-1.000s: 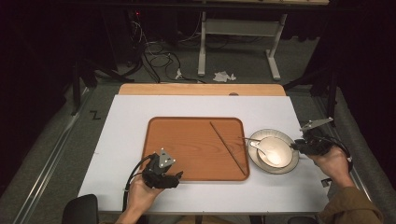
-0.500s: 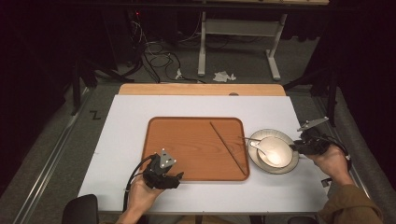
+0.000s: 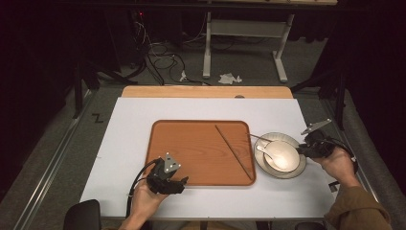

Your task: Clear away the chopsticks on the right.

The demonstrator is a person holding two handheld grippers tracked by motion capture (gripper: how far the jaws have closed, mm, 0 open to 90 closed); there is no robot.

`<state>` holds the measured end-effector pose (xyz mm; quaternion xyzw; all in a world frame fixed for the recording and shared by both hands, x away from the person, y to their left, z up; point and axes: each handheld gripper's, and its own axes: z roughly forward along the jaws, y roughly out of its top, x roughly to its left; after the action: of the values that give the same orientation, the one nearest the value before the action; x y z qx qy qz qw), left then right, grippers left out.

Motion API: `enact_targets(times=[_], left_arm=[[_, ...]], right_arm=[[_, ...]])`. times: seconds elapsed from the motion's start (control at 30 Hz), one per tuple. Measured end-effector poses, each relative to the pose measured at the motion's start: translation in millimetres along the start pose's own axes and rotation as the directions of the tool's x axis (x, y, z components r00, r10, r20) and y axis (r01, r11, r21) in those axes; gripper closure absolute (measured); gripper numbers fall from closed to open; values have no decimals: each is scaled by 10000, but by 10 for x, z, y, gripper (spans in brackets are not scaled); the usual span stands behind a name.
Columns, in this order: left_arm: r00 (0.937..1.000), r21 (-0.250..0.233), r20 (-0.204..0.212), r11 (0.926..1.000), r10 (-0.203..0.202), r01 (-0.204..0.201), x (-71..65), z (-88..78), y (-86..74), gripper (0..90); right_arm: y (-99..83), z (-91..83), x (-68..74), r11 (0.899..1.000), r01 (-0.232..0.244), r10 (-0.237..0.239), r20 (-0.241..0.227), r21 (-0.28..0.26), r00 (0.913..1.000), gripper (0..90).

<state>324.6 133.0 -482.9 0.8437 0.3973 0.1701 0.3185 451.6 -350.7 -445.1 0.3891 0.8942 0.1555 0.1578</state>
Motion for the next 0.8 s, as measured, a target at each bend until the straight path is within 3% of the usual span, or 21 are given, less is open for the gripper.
enact_targets(times=[0.37,0.57,0.8], left_arm=[[10000,54,36,10000,36,-36,-6,12,1,318],[9999,57,94,10000,35,-36,-7,19,7,318],[9997,77,252,9999,70,-72,-6,41,25,318]], right_arm=[[-13,6,19,9998,37,-37,-10,-187,10000,846],[-24,4,40,9989,-237,235,-57,-393,9997,849],[-43,-152,47,9926,-537,544,28,-1087,9985,851]])
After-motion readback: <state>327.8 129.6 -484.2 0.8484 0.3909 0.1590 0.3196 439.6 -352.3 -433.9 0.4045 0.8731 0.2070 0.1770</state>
